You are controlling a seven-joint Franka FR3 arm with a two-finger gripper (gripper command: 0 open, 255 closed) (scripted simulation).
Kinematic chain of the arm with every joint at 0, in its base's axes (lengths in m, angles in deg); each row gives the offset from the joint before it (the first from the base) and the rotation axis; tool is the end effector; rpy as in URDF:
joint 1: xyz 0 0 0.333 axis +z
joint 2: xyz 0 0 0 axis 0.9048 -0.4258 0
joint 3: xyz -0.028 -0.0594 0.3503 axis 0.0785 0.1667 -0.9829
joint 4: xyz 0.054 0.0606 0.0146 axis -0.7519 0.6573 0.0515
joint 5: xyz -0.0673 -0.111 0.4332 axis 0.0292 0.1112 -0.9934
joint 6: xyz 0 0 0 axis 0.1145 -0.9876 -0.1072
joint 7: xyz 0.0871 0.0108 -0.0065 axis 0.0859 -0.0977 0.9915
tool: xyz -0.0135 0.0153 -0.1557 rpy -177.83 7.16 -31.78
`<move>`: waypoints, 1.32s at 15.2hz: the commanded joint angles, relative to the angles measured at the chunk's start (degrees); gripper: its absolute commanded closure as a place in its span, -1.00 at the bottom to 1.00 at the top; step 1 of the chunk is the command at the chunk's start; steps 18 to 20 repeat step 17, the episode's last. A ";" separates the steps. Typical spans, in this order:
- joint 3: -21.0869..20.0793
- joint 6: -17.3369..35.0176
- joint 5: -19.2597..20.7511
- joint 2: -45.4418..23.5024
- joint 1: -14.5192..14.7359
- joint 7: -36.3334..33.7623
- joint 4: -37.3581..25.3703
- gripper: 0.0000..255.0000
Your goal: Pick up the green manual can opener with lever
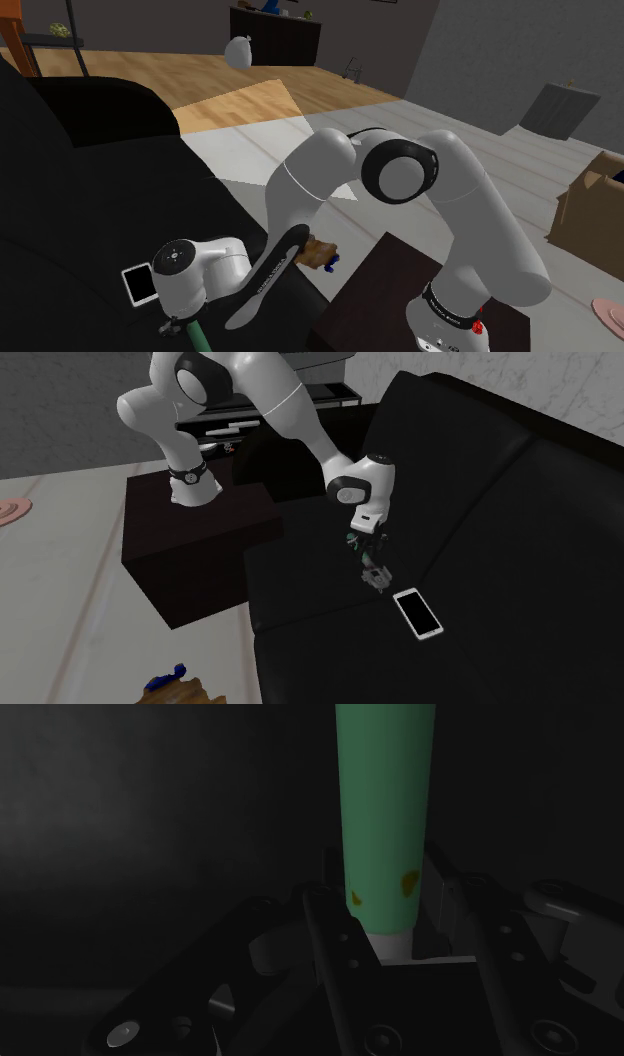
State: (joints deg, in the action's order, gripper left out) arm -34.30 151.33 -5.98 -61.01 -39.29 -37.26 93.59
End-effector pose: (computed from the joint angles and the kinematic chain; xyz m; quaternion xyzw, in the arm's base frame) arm 0.5345 0.4871 0.0258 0.9952 -0.0772 0.0566 0.0215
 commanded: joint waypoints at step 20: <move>-4.03 -5.70 -3.86 9.37 -2.92 2.90 3.86 1.00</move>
